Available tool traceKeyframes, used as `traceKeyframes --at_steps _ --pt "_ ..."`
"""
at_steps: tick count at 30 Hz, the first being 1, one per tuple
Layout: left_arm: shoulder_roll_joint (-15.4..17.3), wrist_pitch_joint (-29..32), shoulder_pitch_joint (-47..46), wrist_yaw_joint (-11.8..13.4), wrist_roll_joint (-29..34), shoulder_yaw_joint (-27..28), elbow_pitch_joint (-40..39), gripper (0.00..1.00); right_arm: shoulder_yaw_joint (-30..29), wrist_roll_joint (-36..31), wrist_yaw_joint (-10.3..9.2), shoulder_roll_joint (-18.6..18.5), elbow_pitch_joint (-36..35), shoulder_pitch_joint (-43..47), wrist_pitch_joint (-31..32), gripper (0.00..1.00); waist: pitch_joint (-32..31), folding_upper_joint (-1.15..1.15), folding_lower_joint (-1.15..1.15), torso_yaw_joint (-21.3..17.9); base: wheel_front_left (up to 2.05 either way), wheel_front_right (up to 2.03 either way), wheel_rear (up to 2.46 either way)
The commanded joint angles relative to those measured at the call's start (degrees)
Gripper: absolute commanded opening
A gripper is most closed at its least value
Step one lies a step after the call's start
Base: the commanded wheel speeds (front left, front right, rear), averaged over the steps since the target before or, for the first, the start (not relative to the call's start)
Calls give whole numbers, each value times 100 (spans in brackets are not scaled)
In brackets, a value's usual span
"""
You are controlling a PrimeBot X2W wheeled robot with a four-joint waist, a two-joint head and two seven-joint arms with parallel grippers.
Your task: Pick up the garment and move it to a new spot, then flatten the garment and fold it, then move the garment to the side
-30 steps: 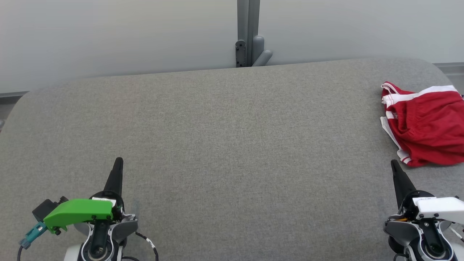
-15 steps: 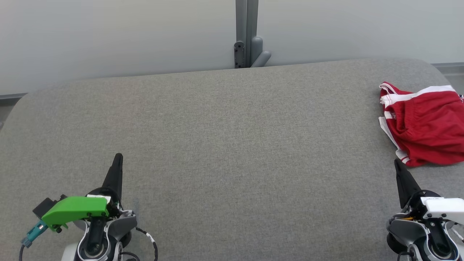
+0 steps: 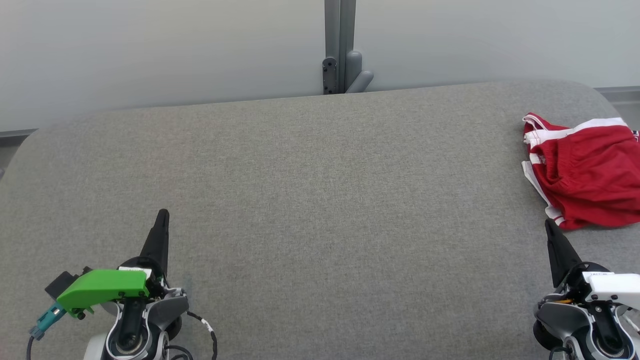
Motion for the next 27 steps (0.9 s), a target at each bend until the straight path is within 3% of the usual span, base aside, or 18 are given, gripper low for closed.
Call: traceKeyframes --at_steps 1,27 --pt "3 5 -59 -30 -32 17 9 0 -19 -1 2 -8 -26 61 16 0 0 31 0 0 0 0 0" --pt "3 4 -58 -29 -33 16 8 0 -40 -33 2 9 -24 54 44 0 0 31 0 0 0 0 0"
